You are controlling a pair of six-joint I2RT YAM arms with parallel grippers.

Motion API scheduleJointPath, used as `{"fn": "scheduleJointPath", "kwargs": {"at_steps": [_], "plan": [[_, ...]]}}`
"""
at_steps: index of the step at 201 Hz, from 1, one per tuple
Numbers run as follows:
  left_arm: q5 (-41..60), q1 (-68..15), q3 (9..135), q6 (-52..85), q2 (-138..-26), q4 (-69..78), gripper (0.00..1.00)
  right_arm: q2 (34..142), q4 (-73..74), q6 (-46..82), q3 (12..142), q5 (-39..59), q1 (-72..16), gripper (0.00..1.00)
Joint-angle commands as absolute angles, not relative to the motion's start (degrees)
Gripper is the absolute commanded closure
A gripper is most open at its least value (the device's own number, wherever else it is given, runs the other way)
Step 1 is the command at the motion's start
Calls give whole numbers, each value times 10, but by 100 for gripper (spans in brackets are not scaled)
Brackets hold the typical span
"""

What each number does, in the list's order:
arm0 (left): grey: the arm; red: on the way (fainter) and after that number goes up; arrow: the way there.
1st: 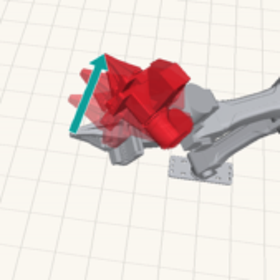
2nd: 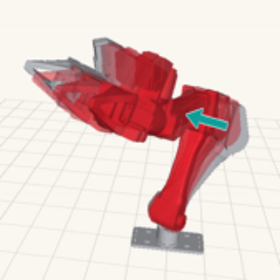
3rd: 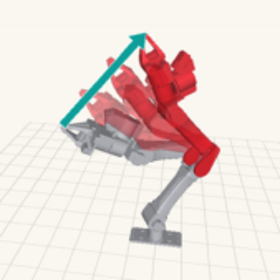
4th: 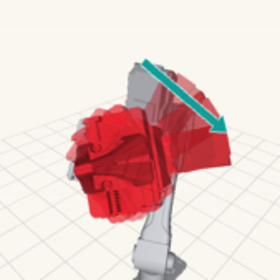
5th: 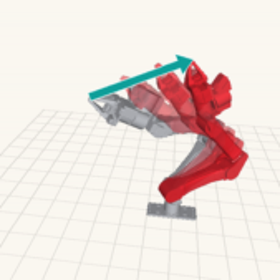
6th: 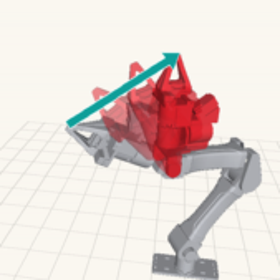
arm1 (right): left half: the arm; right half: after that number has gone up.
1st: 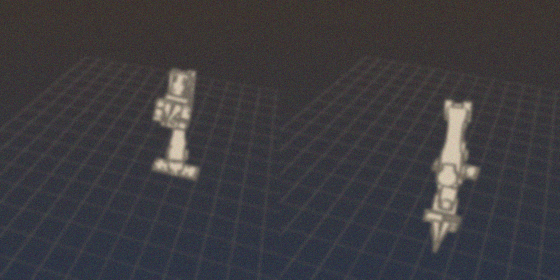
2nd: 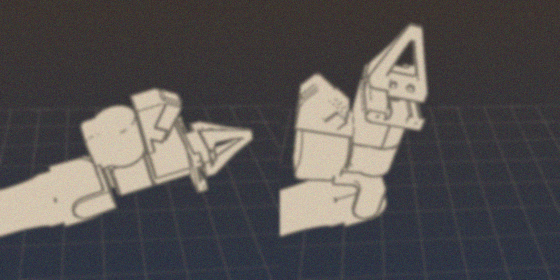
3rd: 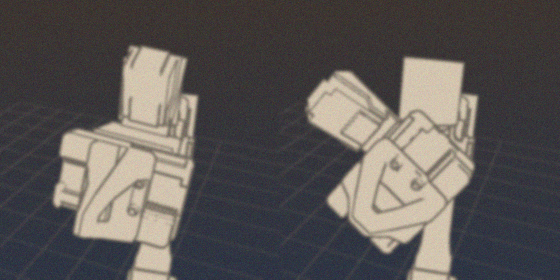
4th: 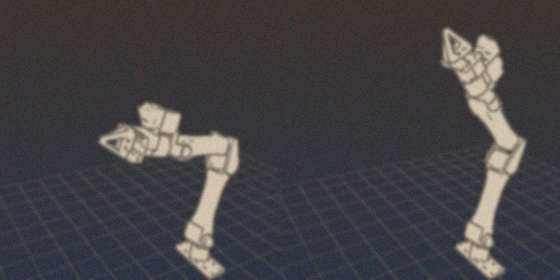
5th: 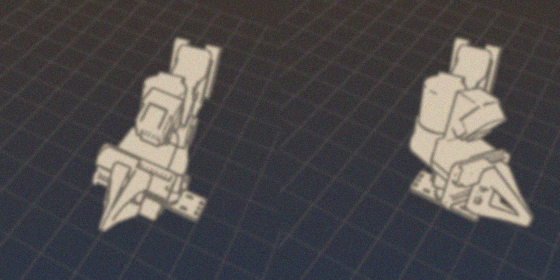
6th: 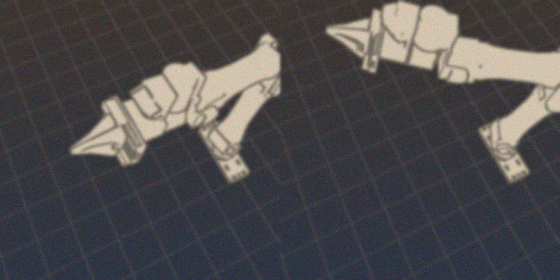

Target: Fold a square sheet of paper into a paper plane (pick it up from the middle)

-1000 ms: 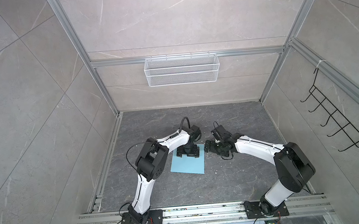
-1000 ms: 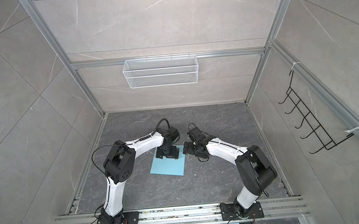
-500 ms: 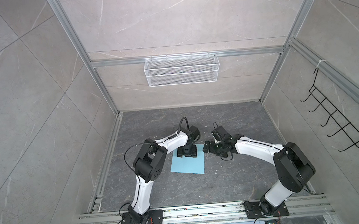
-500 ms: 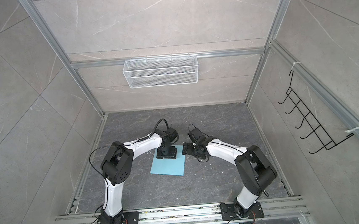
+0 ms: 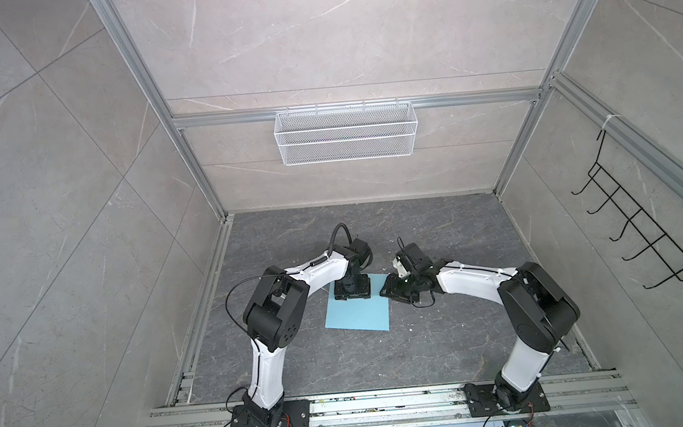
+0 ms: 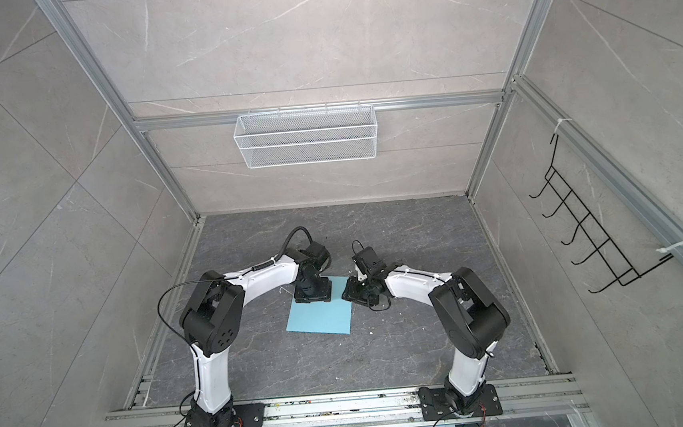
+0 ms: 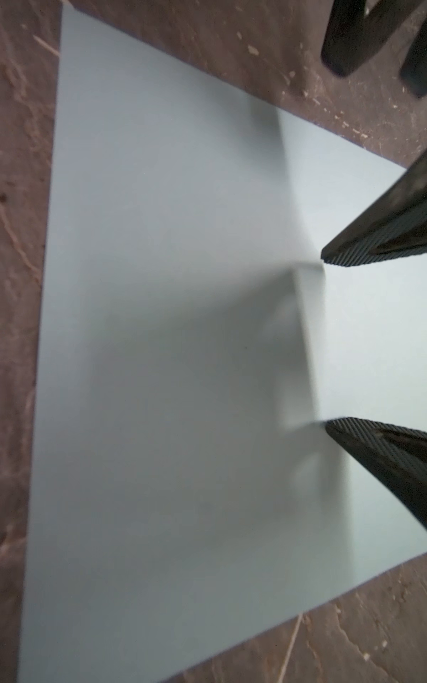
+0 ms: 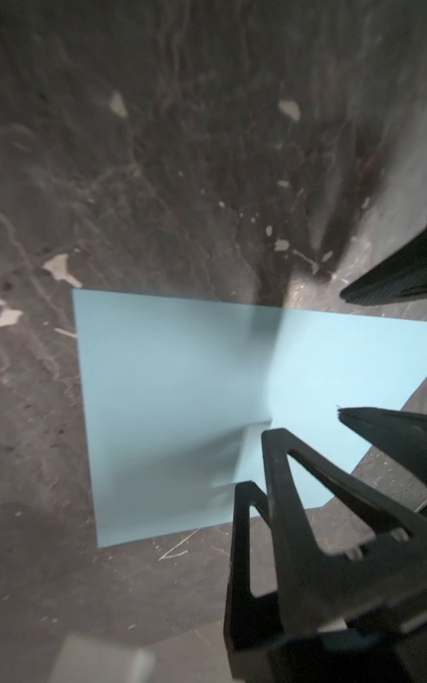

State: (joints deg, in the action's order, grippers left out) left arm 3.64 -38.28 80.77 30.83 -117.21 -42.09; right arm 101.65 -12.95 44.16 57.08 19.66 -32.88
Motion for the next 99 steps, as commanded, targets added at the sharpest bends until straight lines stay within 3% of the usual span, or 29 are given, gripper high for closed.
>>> {"fn": "scheduleJointPath", "kwargs": {"at_steps": [1, 62, 99], "plan": [[79, -378, 739, 294, -1266, -404, 31, 1037, -126, 443, 588, 210, -336, 54], [119, -363, 723, 300, -1250, -380, 31, 1083, -130, 443, 601, 212, -341, 67], [189, -329, 681, 306, -1226, -323, 27, 1101, -126, 443, 605, 212, -342, 68]]}}
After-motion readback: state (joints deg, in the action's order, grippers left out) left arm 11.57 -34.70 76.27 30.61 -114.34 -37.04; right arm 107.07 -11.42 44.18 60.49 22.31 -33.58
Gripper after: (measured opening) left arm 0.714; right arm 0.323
